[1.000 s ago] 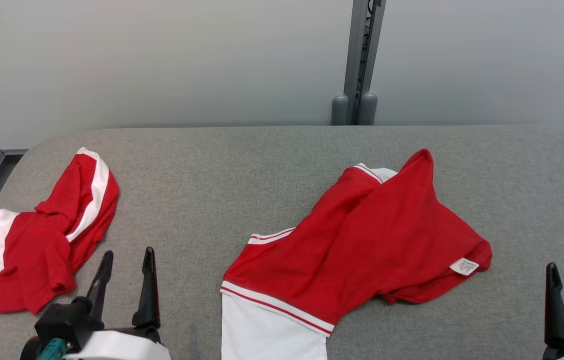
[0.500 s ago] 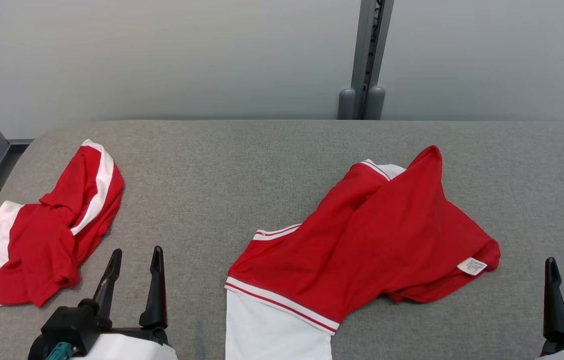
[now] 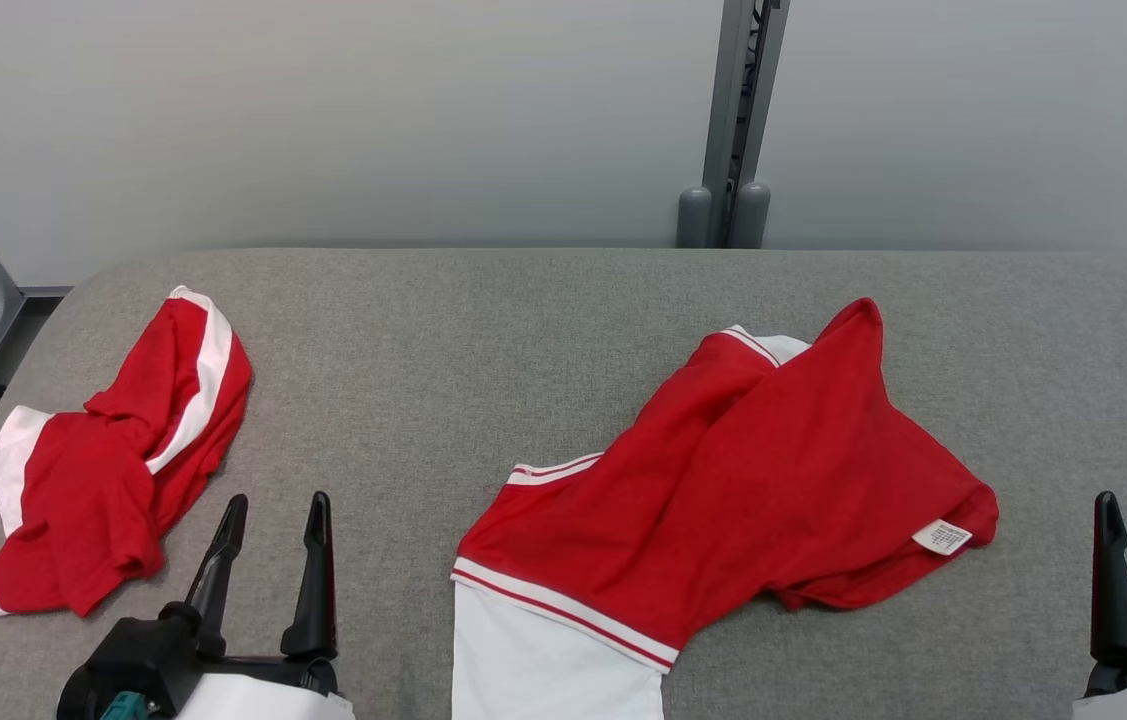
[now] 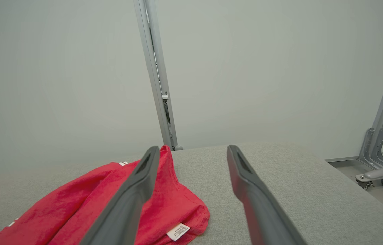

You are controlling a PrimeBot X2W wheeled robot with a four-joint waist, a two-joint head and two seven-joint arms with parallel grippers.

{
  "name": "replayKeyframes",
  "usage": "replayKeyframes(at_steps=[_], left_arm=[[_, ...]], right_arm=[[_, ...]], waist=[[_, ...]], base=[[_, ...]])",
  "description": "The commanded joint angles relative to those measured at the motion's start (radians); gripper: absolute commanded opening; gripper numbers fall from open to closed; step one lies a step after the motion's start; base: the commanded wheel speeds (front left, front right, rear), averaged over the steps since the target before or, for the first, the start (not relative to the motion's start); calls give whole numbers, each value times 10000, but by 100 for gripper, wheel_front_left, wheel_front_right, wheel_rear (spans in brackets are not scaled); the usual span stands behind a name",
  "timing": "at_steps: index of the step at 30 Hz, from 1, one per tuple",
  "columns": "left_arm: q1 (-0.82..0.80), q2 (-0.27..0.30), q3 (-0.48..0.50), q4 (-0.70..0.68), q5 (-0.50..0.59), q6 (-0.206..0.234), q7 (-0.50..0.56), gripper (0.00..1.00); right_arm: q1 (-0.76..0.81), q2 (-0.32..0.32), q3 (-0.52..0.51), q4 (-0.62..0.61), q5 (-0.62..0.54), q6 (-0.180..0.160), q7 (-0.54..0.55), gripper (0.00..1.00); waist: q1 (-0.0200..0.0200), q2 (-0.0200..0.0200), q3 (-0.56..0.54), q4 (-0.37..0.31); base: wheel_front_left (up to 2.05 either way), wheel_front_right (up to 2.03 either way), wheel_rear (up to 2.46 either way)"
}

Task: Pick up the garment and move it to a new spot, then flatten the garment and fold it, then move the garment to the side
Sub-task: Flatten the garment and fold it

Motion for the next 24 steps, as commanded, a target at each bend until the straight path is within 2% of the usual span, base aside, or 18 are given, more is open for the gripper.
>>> replayKeyframes(at_steps=[1, 4, 11, 12, 19, 24], left_arm=[[65, 12, 71, 39, 72, -64, -2, 100], [141, -13, -73, 310, -32, -192, 189, 100], [-196, 116, -687, 582, -455, -443, 2286, 100], [-196, 116, -687, 582, -455, -443, 2286, 100], [-654, 530, -1362, 40, -541, -791, 4150, 100], [-873, 579, -1824, 65, -839, -1106, 5292, 100]], right_arm=[[-94, -24, -10, -33, -2, 21, 18, 100], [-44, -66, -27, 139, 48, 21, 188, 100], [-722, -603, 172, 1722, 460, 21, 1591, 100], [-722, -603, 172, 1722, 460, 21, 1591, 100], [-2486, -1695, 772, 3478, 1445, 21, 3310, 100], [-3747, -2174, 1164, 4662, 2095, 21, 4337, 100]], waist=[[0, 0, -2, -2], [0, 0, -8, 7], [0, 0, 278, 119], [0, 0, 278, 119], [0, 0, 1306, 375], [0, 0, 1977, 639]], base=[[0, 0, 0], [0, 0, 0], [0, 0, 0], [0, 0, 0], [0, 0, 0], [0, 0, 0]])
